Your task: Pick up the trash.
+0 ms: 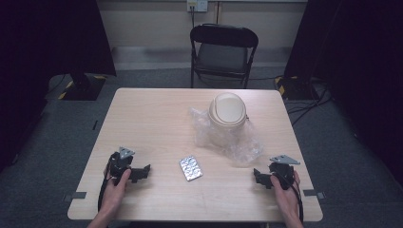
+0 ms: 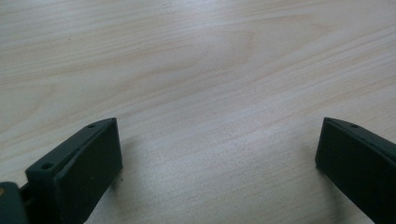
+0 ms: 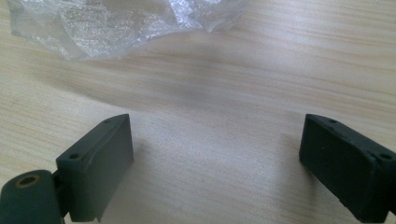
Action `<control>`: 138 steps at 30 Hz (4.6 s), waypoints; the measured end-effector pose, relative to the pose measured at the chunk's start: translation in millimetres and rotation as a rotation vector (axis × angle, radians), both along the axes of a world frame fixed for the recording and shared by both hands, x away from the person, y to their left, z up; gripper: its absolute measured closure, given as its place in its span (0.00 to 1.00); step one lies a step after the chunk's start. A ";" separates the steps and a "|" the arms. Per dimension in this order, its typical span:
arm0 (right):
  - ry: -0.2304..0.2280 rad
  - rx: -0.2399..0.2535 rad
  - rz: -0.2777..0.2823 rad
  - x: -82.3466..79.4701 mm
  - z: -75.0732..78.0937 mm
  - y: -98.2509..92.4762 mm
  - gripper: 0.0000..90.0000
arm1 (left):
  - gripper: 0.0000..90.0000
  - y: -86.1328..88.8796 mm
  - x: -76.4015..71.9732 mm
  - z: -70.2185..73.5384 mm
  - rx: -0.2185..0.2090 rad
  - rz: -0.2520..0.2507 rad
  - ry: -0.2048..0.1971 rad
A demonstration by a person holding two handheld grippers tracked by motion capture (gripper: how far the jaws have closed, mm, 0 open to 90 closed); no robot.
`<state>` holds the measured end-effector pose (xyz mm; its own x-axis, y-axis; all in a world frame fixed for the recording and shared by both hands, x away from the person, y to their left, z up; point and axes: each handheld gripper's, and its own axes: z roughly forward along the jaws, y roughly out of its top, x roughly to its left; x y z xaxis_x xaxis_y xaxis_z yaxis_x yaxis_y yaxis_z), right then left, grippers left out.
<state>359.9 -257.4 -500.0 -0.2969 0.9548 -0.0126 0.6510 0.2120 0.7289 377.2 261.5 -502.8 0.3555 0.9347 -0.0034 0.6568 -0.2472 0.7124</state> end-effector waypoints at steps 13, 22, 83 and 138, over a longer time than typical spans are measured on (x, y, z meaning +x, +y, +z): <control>-0.011 0.044 0.054 4.0 14.7 6.2 0.15 | 0.00 1.4 -1.5 0.0 -0.002 -0.013 0.000; -0.049 0.116 0.110 16.3 41.0 14.1 0.19 | 0.00 1.3 -2.2 -0.4 -0.009 -0.011 -0.003; -0.073 0.149 0.153 155.9 107.5 75.9 0.15 | 0.00 1.3 -2.2 -0.4 -0.009 -0.011 -0.003; -0.102 0.186 0.333 38.4 99.6 98.5 0.21 | 0.00 1.3 -2.3 -0.4 -0.009 -0.012 -0.003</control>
<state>398.3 -158.9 -400.4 -0.5969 0.7952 0.1066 0.4914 0.2574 0.8320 375.0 262.8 -503.2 0.3663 0.9304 -0.0107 0.6515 -0.2483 0.7169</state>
